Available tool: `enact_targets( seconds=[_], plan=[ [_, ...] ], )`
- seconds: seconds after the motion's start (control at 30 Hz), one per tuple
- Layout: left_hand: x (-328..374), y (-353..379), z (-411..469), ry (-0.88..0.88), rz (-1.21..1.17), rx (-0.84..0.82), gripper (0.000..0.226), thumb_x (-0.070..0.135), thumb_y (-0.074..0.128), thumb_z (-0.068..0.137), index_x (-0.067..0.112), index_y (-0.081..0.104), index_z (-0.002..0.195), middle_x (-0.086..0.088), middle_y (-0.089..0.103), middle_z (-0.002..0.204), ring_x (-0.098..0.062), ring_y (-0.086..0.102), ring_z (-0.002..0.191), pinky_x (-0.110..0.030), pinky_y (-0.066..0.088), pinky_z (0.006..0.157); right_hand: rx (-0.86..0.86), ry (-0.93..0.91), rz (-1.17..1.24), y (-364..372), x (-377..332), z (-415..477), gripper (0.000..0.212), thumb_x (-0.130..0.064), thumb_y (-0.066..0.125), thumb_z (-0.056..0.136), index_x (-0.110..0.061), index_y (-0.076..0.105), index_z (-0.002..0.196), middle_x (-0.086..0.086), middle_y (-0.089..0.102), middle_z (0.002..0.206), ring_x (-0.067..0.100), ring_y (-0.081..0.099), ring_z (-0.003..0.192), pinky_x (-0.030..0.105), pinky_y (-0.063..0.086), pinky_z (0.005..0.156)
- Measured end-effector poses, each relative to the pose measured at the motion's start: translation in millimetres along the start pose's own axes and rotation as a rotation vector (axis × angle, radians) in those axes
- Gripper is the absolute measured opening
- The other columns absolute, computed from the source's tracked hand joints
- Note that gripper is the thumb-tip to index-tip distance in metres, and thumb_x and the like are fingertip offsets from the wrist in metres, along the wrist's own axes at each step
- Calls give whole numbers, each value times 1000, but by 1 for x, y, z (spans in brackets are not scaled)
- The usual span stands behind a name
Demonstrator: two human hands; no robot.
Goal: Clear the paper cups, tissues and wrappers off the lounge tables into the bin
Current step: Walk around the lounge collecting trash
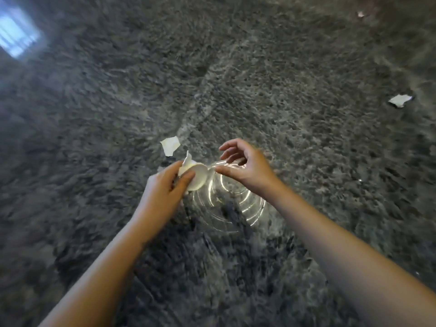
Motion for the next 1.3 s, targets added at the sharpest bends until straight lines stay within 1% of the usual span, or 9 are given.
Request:
enact_targets(
  seconds=[0.2,0.37,0.67,0.77,0.9,1.03,1.13,1.2,1.3],
  plan=[
    [-50,-45,-25,-165,-9,147,22,24,52,94,38,55,77,10,49,58,3,47,53,-7,35,49,-87,56,-198,64,56,73,48,-27,78,72,-17,52,111,1,59,104,16,56,97,33,46,88],
    [-73,-83,-55,-279,-33,231,11,40,48,87,37,58,85,21,57,65,2,47,58,-10,35,54,-120,73,-415,112,77,133,53,-28,77,73,-9,53,117,11,60,117,29,55,109,44,41,95],
    [-89,-101,-88,-378,-41,393,25,37,53,86,17,66,94,-17,63,84,-20,51,71,-42,42,65,-45,74,-739,146,72,172,53,-35,76,68,-12,57,112,15,50,124,33,45,118,42,35,100],
    [-90,-96,-87,-364,-65,371,9,29,55,92,31,63,93,3,60,77,-10,49,67,-31,39,63,2,82,-661,141,70,165,42,-26,78,68,-11,59,103,14,53,121,30,47,116,40,34,99],
    [-85,-87,-77,-333,-73,340,16,25,54,92,39,59,86,7,57,73,-8,47,65,-18,36,58,32,79,-511,136,64,152,18,-15,68,80,-10,59,95,10,64,104,31,55,104,48,37,97],
    [-82,-77,-58,-315,-60,336,15,24,54,93,38,59,93,-1,61,79,-13,50,69,-30,40,65,-19,4,-276,130,42,125,10,-7,67,80,-10,58,84,3,58,79,21,56,79,29,45,80],
    [-74,-69,-38,-320,-110,333,11,23,53,94,27,62,98,-18,64,90,-30,58,77,-41,49,70,-98,-86,21,111,5,96,25,1,69,76,-16,52,70,-3,52,66,4,49,61,14,39,61],
    [-56,-64,-26,-320,-132,305,13,23,52,94,15,63,95,-27,61,91,-29,54,72,-38,44,66,-140,-137,151,86,-28,73,29,1,70,75,-21,52,69,-6,52,65,-2,47,58,12,39,60],
    [11,-58,-15,-311,-218,223,16,23,48,96,30,60,88,-19,63,86,-21,53,73,-37,42,66,-153,-83,223,35,-87,36,26,-2,70,74,-22,54,71,-5,52,67,2,47,61,15,39,61]
  ],
)
Point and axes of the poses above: each hand's wrist, its own z-axis towards the middle knuckle, its own y-axis out of the palm, x = y × z, the point moved 1 cm from there along z, towards the middle knuckle
